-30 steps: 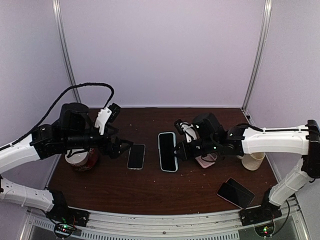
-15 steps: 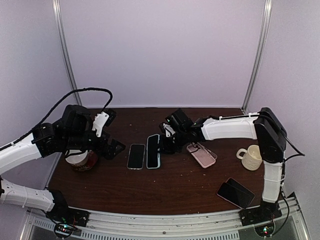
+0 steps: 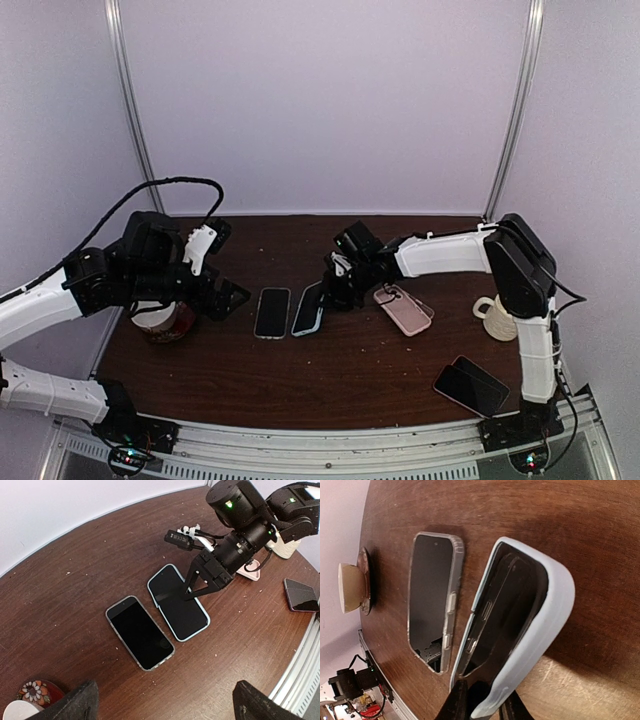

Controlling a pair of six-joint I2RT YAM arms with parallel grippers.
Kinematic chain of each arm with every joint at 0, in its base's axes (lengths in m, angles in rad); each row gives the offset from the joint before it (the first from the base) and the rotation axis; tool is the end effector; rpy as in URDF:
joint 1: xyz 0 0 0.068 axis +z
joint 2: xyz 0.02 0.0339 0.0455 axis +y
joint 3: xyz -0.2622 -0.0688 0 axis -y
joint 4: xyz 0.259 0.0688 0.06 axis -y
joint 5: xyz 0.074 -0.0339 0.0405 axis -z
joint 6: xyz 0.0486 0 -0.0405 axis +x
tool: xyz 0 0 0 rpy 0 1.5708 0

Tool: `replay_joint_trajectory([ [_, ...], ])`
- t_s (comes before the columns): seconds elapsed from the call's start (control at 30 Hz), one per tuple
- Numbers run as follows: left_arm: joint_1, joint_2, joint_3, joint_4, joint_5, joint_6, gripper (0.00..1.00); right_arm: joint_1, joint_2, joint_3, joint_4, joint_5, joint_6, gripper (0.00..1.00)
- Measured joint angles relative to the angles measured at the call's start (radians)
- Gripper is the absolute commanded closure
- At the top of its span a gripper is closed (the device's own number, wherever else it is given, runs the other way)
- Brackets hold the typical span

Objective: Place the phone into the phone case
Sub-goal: Place the phone with the phone case at the center of the board.

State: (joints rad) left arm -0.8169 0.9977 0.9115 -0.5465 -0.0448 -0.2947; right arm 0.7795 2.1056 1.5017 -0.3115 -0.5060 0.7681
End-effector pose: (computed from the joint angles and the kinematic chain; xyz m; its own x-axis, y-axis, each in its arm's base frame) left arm 0.1658 -0.1734 0.2988 -0.5917 0.2063 -0.7794 0.5557 0.8047 -0.2089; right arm 0.3191 0.3485 0.1490 -0.9787 -0.1128 -0.1714 -0.2016 0.6853 0.6998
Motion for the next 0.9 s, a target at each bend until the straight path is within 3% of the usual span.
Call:
replay_joint_trajectory([
  [0.4, 0.0, 0.0, -0.002, 0.004, 0.003, 0.0, 0.02, -0.011, 0.093, 0.095, -0.126, 0.057, -0.055, 0.62],
  [0.9, 0.0, 0.016, -0.002, 0.007, 0.016, 0.0, 0.02, 0.033, 0.093, 0.111, -0.147, 0.126, -0.062, 0.63],
])
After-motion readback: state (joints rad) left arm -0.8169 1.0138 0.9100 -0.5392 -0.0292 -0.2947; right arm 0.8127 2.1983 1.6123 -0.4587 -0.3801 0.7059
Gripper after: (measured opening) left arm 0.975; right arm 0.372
